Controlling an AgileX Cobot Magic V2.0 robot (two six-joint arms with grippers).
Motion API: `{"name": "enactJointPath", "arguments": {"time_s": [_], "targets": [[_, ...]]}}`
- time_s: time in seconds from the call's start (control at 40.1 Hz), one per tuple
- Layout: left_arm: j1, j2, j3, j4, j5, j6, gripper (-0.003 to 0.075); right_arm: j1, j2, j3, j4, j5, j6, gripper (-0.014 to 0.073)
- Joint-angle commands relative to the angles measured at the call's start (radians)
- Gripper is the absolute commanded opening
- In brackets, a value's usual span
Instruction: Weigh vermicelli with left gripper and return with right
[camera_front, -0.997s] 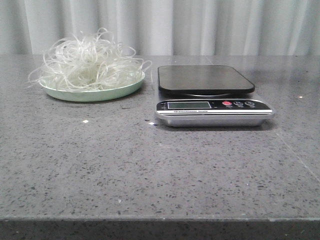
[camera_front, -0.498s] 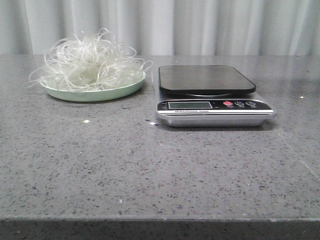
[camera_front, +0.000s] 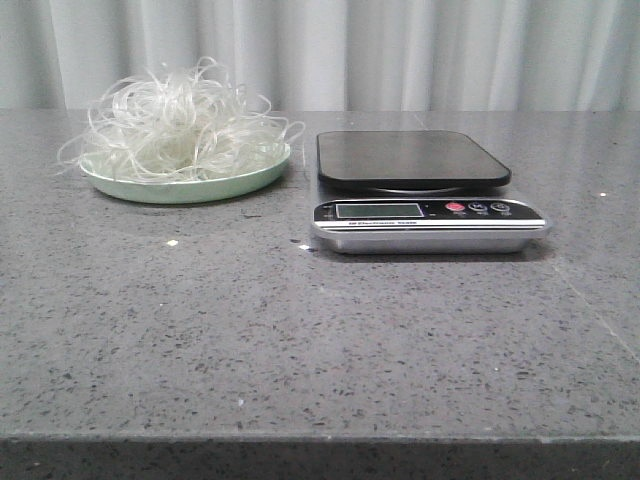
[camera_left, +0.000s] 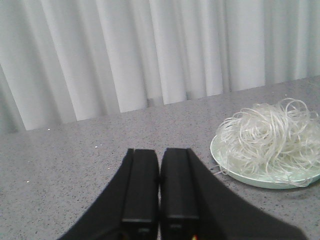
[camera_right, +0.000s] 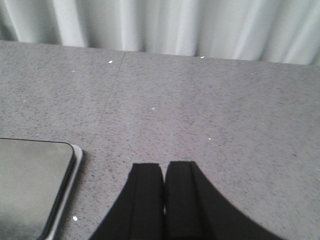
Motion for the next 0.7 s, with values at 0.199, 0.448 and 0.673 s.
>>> {"name": "enactJointPath", "arguments": {"time_s": [0.199,0.448,0.673], "targets": [[0.003,0.005,-0.028,-0.016,-0.081,-0.011,0.0136,-0.016,-0.292,0.299,0.004,-0.259,-0.003,0.0151],[0.003,0.005,-0.028,-0.016,-0.081,-0.011,0.0136,-0.016,-0.472,0.495,0.004,-0.356,-0.003,0.0151],[0.003,0.005,-0.028,-0.016,-0.081,-0.011,0.0136,-0.016,-0.565,0.549,0.004,-0.374,-0.003,0.0151]]}}
